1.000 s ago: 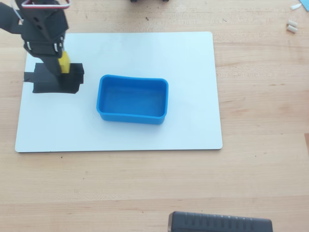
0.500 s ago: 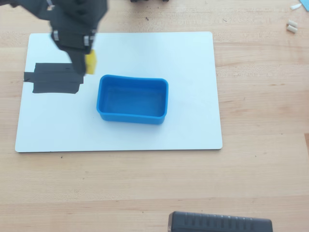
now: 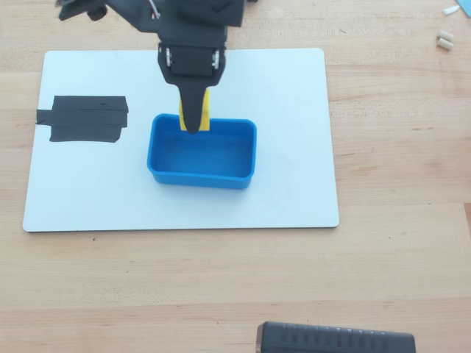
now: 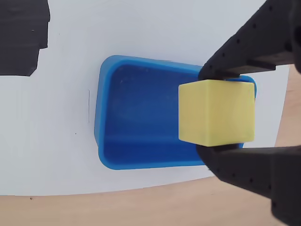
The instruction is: Pick up yellow cube and drop it in the blue rectangular bin
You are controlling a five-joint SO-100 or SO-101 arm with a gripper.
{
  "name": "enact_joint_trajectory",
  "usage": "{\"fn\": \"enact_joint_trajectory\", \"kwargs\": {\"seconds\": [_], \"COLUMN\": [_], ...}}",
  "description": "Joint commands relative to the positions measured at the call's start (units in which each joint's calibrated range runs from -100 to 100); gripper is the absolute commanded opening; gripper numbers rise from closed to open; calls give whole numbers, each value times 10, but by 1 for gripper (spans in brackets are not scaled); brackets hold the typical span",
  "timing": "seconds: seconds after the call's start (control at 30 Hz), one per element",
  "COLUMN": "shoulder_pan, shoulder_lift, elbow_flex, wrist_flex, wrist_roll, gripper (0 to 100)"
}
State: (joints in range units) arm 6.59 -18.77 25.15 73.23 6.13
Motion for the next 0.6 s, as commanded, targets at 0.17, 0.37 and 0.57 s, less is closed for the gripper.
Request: {"fn": "enact_joint_trajectory", "kwargs": {"seconds": [0.17, 0.37, 0.57], "shoulder_pan": [4, 5, 3], "shoulder_lift": [-85, -93, -98], "elbow_flex": [128, 181, 186], "wrist_flex": [-168, -224, -218], "wrist_roll": [0, 0, 1], "gripper": [5, 5, 24]}}
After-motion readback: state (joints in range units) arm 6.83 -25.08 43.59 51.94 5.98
